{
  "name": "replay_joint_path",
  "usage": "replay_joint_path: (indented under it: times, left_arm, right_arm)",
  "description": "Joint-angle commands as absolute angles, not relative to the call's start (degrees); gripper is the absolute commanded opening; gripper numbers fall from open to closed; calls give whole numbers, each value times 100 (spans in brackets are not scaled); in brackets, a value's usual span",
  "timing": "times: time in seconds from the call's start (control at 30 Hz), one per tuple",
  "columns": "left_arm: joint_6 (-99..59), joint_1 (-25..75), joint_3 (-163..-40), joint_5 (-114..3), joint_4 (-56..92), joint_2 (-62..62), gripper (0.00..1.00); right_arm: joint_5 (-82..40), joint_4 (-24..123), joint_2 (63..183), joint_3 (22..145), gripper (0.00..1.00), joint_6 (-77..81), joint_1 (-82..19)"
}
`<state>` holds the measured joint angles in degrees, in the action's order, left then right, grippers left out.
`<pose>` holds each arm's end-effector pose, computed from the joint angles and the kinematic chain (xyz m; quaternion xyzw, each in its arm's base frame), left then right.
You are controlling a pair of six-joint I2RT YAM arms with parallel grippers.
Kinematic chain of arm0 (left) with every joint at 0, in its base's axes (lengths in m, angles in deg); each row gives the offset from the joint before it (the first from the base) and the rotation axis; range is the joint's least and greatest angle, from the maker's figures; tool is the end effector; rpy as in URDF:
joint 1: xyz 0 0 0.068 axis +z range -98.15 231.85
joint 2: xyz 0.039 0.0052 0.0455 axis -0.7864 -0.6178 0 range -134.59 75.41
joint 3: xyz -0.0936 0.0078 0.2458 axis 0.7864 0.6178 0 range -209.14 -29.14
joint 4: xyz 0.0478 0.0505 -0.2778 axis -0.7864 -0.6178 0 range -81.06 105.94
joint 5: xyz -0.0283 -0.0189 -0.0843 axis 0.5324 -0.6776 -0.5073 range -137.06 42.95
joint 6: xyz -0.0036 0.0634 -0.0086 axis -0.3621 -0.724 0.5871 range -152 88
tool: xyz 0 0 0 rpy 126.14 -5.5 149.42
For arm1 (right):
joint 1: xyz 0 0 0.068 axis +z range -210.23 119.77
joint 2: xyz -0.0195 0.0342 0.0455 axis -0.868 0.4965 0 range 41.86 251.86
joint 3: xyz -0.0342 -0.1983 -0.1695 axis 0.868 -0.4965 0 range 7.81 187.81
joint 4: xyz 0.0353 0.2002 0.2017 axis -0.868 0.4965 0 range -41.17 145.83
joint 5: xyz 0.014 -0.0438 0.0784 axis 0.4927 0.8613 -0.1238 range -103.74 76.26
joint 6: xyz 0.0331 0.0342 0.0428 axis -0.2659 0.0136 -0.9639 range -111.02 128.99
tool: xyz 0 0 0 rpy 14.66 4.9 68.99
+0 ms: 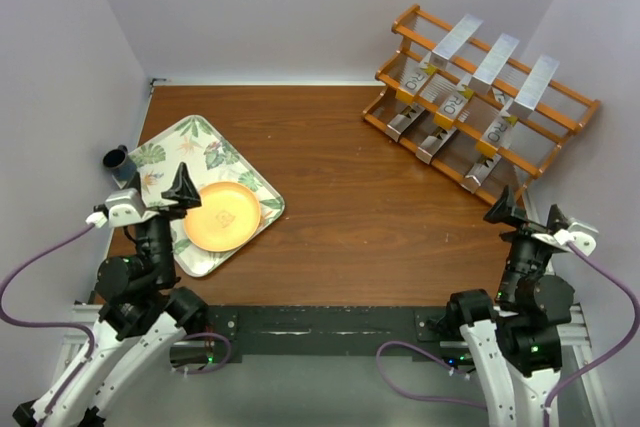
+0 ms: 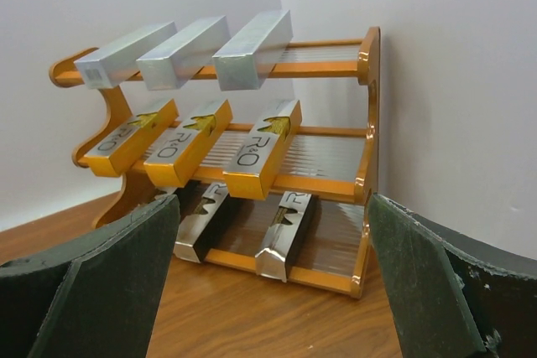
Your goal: Place and organize the toothpastes onto the shelf
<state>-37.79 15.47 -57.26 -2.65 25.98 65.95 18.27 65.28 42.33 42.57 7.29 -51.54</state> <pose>0.1039 -0.0335 0.3515 -0.1336 0.5573 -0.0243 0.8191 0.0701 -0.0159 0.3537 0.1879 0.5785 -0.0914 0.7884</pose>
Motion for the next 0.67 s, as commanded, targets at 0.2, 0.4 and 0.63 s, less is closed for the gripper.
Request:
replay_joint_path:
  times: [0.2,0.4,0.63]
  left_arm:
    - [-3860,1660,-5639,-12,3105,6679,100]
    - [-3851,1713,-5630,-12,3123,6723,100]
    - [-3842,1792,-5621,-117,3105,6820,100]
  right_arm:
    - [1869,6237,4063,4156,98,661,-5126]
    - [1878,6246,4063,4147,98,652,-5135]
    - [1869,6246,4072,4147,98,644,-5126]
